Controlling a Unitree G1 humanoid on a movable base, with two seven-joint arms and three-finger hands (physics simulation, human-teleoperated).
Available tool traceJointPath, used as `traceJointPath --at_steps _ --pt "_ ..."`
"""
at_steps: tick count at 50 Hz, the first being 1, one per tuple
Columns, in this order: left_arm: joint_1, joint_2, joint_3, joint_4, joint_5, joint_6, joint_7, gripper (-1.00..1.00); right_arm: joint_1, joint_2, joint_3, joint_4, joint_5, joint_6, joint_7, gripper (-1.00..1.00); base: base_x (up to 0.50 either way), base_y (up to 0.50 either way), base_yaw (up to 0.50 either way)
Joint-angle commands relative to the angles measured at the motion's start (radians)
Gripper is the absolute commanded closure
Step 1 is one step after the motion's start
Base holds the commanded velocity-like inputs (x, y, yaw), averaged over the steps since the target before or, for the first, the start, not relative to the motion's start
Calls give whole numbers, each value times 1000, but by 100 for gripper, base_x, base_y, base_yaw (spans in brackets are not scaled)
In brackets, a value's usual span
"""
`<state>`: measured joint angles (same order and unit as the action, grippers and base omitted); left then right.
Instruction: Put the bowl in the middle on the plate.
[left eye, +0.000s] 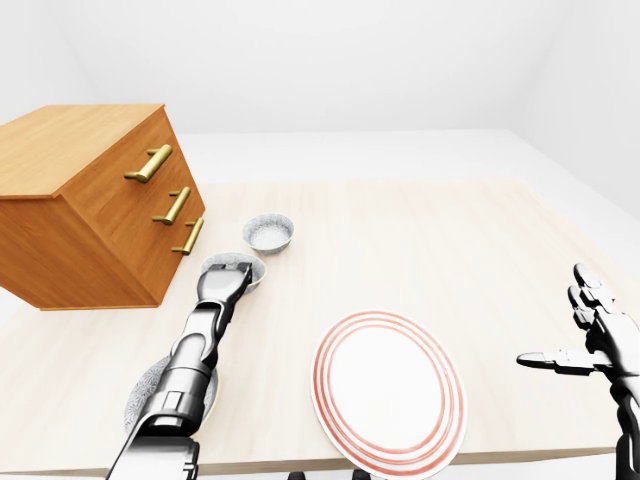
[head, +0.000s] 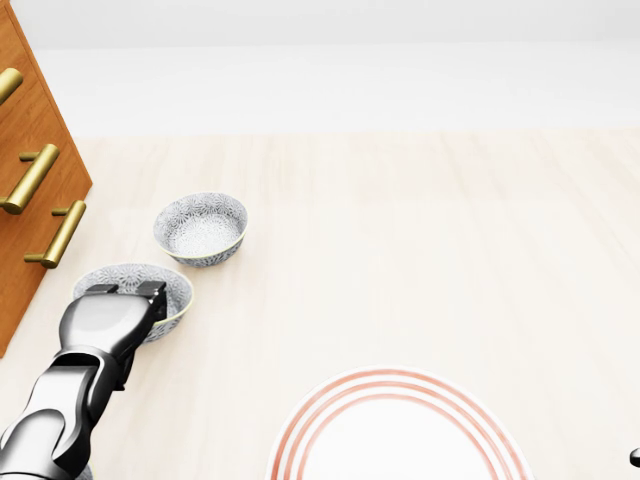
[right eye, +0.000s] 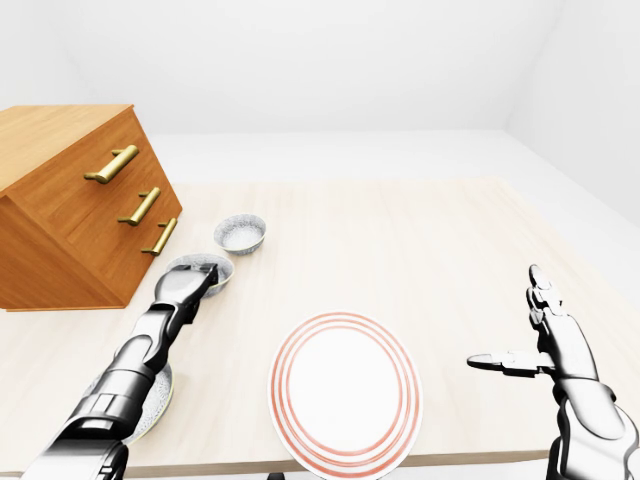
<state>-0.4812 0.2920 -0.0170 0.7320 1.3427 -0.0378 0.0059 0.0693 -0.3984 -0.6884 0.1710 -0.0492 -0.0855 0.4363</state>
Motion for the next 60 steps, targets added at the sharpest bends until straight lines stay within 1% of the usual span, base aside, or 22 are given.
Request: traceJointPath --at_steps 1,6,14,19,22,23,25,26,27,28,29,32,33,35,40,41,46,48,50,51,52,60 --pt "18 -19 -19 -9 -37 -7 -13 100 1 1 -2 -11 1 8 4 -100 0 0 0" --pt "18 -16 -17 -2 -43 -7 -13 100 -2 0 -4 -4 0 3 3 -100 0 0 0" --pt "69 -18 -7 -118 -46 -13 -56 100 -5 -3 4 19 -1 -2 -5 -100 0 0 0" --pt "130 -30 -1 -258 -38 -17 -111 100 1 1 2 -4 -2 1 -3 -100 0 0 0" --pt "187 -46 -2 -359 -26 -30 -148 100 -2 -1 3 10 -5 -2 -4 -100 0 0 0" --pt "206 -50 4 -411 -26 -31 -175 100 -3 -1 4 13 -7 -2 -6 -100 0 0 0" --pt "210 -55 11 -433 -31 -38 -185 100 1 0 4 6 -5 -2 -5 -100 0 0 0" --pt "236 -63 17 -515 -43 -43 -225 100 5 2 1 -8 -5 0 -2 -100 0 0 0" --pt "257 -69 20 -574 -42 -45 -245 100 3 3 2 -9 -8 1 -2 -100 0 0 0" --pt "258 -71 23 -578 -40 -47 -247 100 3 3 2 -9 -8 2 -2 -100 0 0 0" --pt "279 -79 26 -632 -46 -49 -265 100 2 3 3 3 -11 -2 -3 -100 0 0 0" --pt "300 -95 30 -687 -47 -49 -280 100 4 5 1 -12 -9 3 -1 -100 0 0 0" --pt "317 -104 27 -724 -49 -49 -285 100 2 5 2 -3 -12 -2 -2 -100 0 0 0" --pt "330 -114 26 -752 -52 -49 -293 100 -1 3 5 9 -12 -2 -5 -100 0 0 0" --pt "353 -133 16 -820 -48 -49 -300 100 0 1 10 17 -11 -2 -9 -100 0 0 0" --pt "361 -138 13 -846 -48 -49 -315 100 0 0 10 20 -11 -2 -9 -100 0 0 0" --pt "388 -167 -10 -920 -53 -49 -330 100 4 4 7 1 -12 -2 -5 -100 0 0 0" --pt "401 -180 -21 -963 -61 -49 -355 100 1 3 8 8 -15 -2 -6 -100 0 0 0" --pt "408 -189 -33 -988 -65 -49 -366 100 -1 1 10 18 -15 -2 -8 -100 0 0 0" --pt "419 -201 -44 -1014 -82 -49 -385 100 0 2 10 14 -15 -2 -8 -100 0 0 0" --pt "420 -202 -45 -1016 -83 -49 -386 100 0 2 10 14 -15 -2 -8 -100 0 0 0" --pt "468 -238 -123 -1118 -103 -49 -398 100 3 4 10 7 -17 -2 -7 -100 0 0 0"
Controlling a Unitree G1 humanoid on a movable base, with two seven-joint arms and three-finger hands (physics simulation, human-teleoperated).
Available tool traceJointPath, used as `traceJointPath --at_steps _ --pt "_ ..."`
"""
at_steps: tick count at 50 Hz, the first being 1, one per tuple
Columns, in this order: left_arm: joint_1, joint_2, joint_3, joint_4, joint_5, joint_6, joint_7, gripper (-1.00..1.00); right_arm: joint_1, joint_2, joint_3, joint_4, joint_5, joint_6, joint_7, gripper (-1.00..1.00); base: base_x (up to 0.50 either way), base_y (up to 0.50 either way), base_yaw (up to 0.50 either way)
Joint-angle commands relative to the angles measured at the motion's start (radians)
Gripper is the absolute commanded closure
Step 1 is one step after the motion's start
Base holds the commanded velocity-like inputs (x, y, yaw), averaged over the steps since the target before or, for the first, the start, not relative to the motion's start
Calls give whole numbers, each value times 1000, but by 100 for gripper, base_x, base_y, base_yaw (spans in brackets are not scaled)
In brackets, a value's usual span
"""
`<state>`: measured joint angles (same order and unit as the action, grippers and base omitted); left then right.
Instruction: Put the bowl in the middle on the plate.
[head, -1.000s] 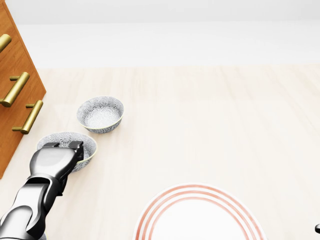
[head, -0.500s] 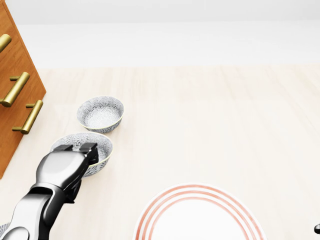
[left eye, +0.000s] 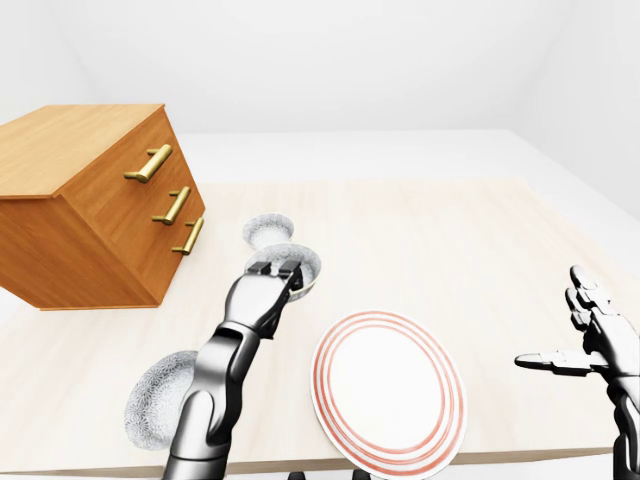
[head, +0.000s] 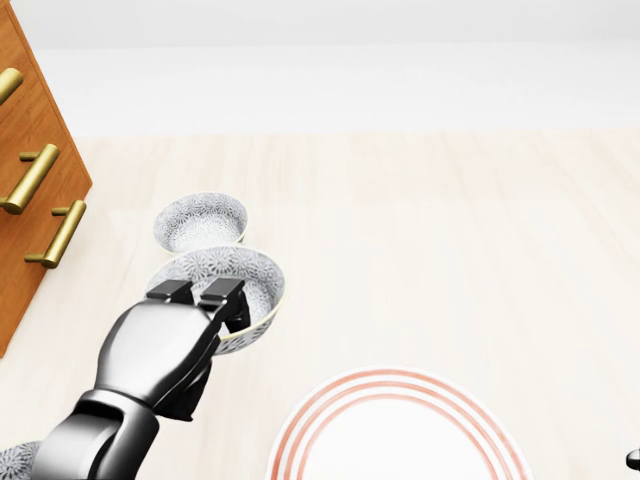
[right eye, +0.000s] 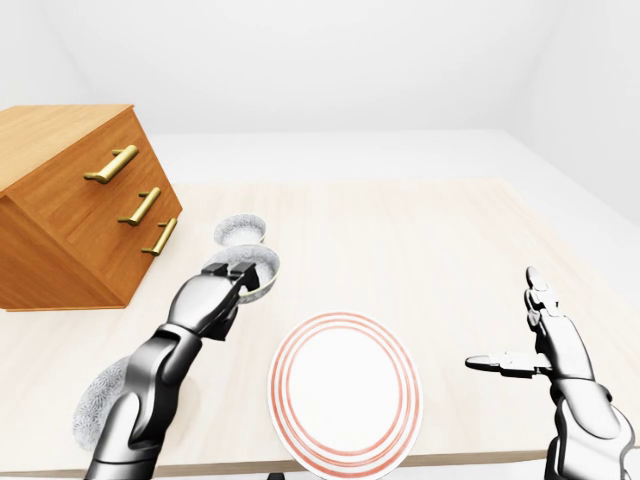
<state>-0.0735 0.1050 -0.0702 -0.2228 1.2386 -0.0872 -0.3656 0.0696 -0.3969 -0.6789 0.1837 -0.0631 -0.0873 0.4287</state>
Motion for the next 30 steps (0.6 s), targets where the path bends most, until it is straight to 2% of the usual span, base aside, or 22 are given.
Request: traceJointPath --at_steps 1,6,10,12,17,21,24,30 --pt "65 -57 -78 -174 8 0 -23 100 2 2 0 -4 -3 0 0 -100 0 0 0" --pt "100 -65 -122 -203 0 0 -2 100 0 3 2 3 -8 0 0 -100 0 0 0" --pt "108 -51 -166 -185 -48 0 42 100 0 1 3 5 -7 0 -1 -100 0 0 0" --pt "128 -61 -193 -197 -78 0 40 100 3 2 2 -4 -6 0 1 -100 0 0 0" --pt "153 -67 -232 -222 -82 0 60 100 1 3 1 2 -10 0 2 -100 0 0 0" --pt "161 -71 -250 -232 -79 0 57 100 4 2 1 -9 -8 0 2 -100 0 0 0" --pt "155 -57 -254 -218 -14 0 84 100 1 2 2 -4 -11 0 2 -100 0 0 0" --pt "175 -70 -281 -226 -40 0 69 100 -1 1 6 8 -13 0 -2 -100 0 0 0"
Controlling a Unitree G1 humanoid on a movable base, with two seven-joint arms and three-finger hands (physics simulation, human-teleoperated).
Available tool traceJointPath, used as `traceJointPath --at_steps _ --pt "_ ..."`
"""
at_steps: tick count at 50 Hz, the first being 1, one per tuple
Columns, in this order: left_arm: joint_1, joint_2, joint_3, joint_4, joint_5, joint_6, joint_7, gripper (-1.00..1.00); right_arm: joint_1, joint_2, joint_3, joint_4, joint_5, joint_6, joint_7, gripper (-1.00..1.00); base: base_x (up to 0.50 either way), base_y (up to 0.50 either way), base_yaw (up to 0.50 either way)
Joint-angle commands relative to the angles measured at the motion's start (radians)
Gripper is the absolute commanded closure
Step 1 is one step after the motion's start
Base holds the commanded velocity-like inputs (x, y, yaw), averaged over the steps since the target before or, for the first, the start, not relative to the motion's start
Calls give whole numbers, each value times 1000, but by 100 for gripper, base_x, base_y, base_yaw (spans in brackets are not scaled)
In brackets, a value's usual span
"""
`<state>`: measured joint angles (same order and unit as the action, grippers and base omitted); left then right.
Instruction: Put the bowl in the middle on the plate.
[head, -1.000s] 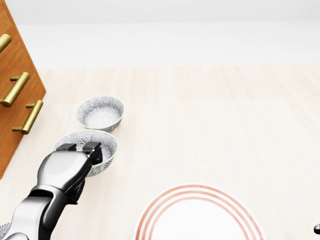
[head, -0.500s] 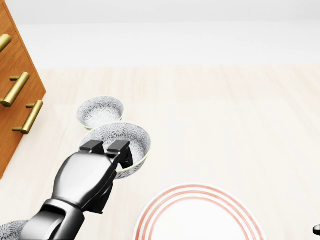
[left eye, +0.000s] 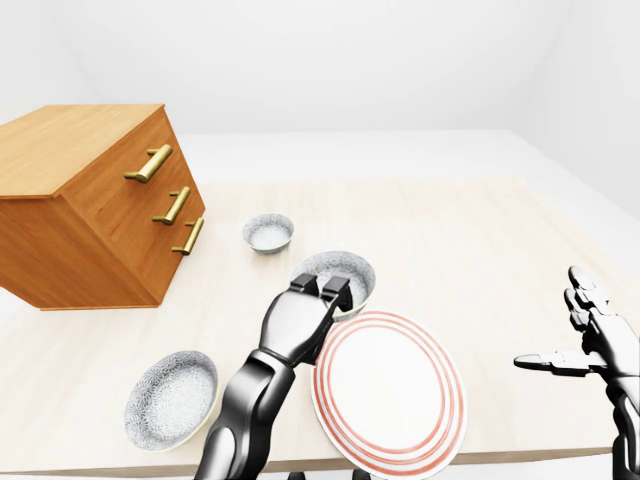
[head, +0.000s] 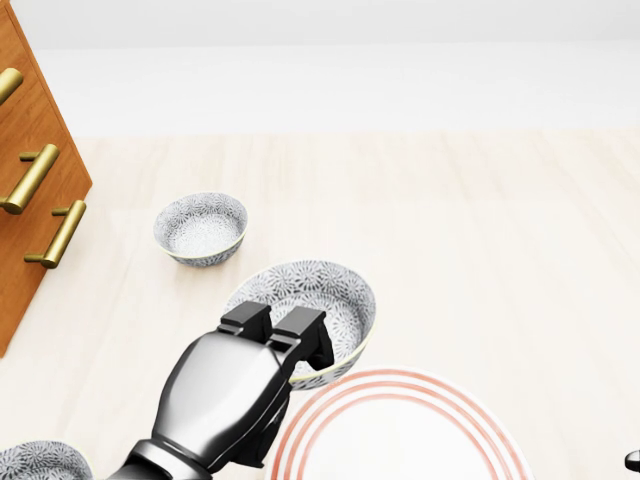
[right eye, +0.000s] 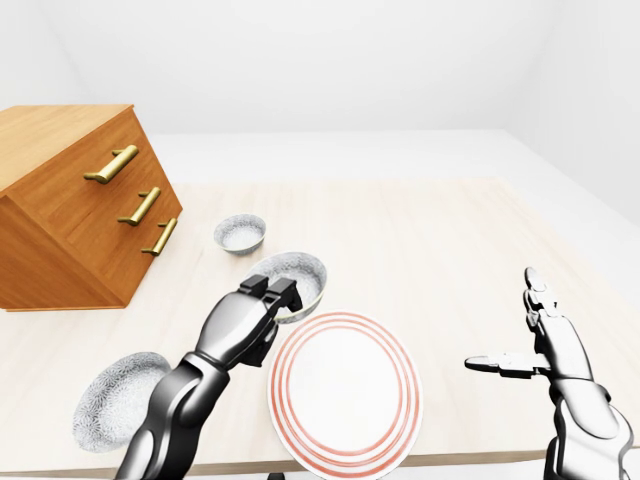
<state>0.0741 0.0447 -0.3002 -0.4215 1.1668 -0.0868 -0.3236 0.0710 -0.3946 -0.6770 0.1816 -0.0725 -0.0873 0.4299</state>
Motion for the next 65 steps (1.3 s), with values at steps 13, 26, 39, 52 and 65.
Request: traceJointPath --at_steps 13,26,39,52,65 --pt "82 -2 -166 -47 76 -1 54 100 2 3 2 -3 -7 0 0 -100 0 0 0" --pt "101 18 -236 -34 94 -1 87 100 -4 -4 13 25 -11 0 -9 -100 0 0 0" --pt "106 25 -255 5 82 -1 113 100 -2 -6 18 30 -21 0 -13 -100 0 0 0" --pt "107 30 -261 39 91 -1 136 100 -4 -6 19 38 -24 0 -15 -100 0 0 0" --pt "140 50 -302 135 127 -1 232 100 -2 -6 21 33 -23 0 -15 -100 0 0 0"
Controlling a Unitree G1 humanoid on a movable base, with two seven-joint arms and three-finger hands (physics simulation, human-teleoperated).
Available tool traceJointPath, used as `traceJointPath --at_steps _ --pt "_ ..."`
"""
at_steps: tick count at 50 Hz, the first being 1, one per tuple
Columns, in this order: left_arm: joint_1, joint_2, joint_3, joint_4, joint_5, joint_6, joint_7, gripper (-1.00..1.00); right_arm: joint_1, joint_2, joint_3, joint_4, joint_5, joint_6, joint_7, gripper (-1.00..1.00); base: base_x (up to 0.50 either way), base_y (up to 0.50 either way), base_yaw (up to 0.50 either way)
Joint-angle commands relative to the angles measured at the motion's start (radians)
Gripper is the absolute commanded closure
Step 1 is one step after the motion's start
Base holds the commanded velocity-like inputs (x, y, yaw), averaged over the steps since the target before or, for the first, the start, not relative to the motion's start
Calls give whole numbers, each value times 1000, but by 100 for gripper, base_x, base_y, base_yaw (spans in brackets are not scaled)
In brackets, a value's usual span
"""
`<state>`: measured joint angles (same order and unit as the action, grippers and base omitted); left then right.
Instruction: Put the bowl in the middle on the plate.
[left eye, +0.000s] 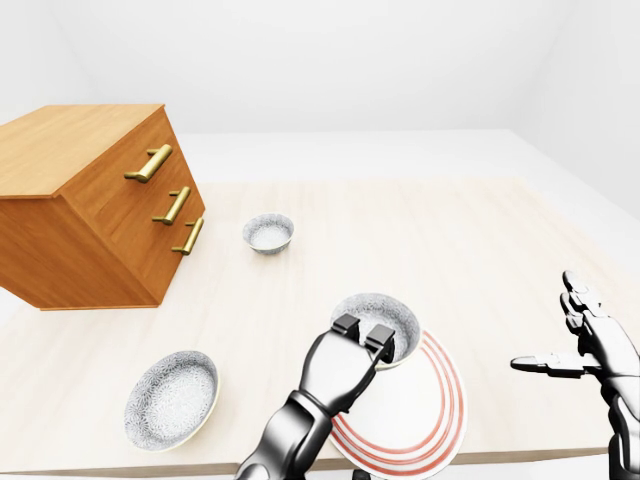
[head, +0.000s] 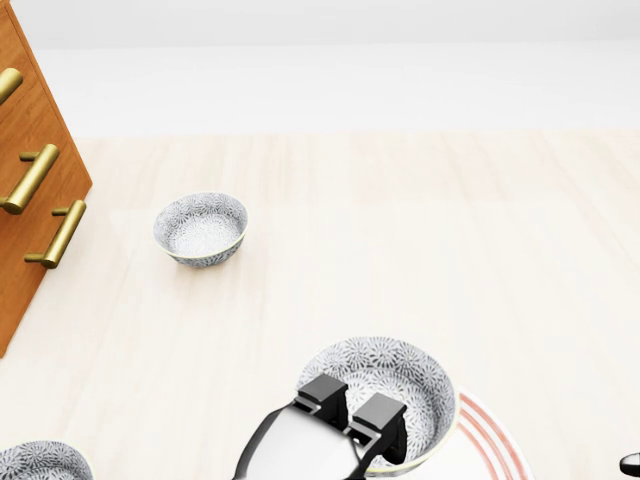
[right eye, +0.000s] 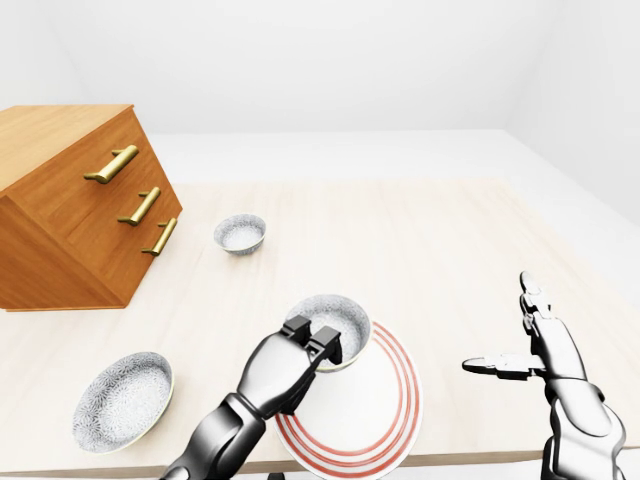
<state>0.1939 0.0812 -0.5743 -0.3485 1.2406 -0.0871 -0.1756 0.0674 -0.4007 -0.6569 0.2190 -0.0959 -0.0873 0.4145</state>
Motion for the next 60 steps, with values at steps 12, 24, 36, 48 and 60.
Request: traceJointPath --at_steps 12,24,36,48,60 --pt "31 28 -85 109 64 0 126 100 2 1 0 -10 0 0 2 -100 0 0 0" --pt "21 20 -64 135 55 0 133 100 1 4 0 -16 -5 0 3 -100 0 0 0" --pt "24 18 -61 152 64 0 116 100 -4 -1 4 13 -3 0 -5 -100 0 0 0" --pt "17 15 -50 182 63 0 120 100 -3 0 2 0 -4 0 -3 -100 0 0 0" --pt "17 11 -43 187 65 0 124 100 -1 2 0 -6 -4 0 -2 -100 0 0 0"
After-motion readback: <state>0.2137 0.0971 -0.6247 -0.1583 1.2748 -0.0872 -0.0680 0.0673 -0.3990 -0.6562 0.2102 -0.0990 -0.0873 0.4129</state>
